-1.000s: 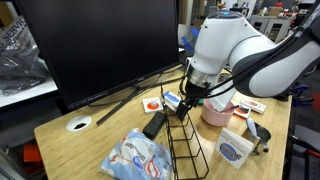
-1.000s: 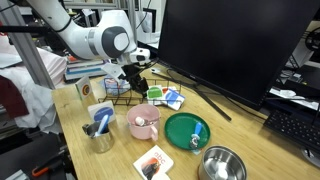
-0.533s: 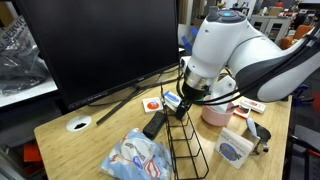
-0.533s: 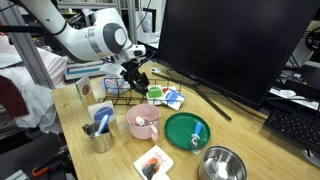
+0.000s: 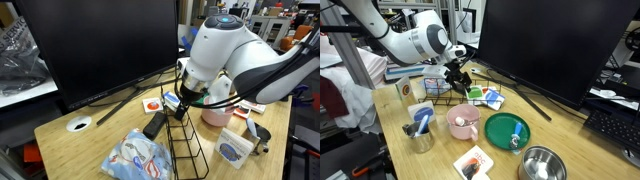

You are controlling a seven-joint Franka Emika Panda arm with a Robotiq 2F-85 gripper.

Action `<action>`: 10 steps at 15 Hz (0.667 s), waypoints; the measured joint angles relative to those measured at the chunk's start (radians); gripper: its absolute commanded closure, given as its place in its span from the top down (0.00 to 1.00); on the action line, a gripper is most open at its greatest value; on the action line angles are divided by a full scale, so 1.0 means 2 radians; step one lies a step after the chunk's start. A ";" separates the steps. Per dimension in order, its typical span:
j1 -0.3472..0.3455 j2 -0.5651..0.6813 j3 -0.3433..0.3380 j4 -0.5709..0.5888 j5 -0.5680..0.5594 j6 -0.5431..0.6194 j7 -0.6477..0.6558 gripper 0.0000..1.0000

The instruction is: Remove the book with some green from the book rack and put it on the table

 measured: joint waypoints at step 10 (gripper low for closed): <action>0.000 0.009 -0.008 0.011 -0.038 0.000 0.002 0.97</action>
